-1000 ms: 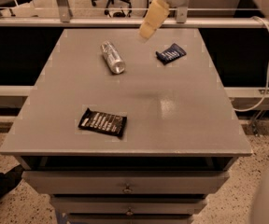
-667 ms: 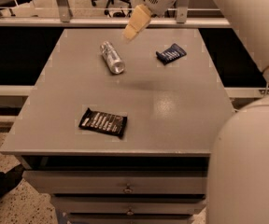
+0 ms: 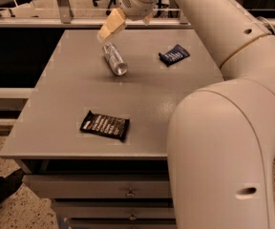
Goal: Place redbull can upright
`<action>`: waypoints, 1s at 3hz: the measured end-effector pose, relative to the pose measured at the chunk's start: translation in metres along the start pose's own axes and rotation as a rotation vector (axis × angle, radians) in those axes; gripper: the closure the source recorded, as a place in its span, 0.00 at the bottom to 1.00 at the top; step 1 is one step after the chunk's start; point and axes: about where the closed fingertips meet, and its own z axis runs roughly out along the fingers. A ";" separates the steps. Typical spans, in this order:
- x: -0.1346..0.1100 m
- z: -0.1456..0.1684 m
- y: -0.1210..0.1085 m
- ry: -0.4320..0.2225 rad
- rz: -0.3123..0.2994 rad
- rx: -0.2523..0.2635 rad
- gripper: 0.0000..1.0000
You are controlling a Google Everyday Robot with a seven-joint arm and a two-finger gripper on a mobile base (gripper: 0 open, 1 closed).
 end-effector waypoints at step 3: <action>-0.005 0.048 0.019 0.108 0.137 0.057 0.00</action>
Offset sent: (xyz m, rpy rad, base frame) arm 0.0092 0.0414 -0.0488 -0.0989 0.1377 -0.2116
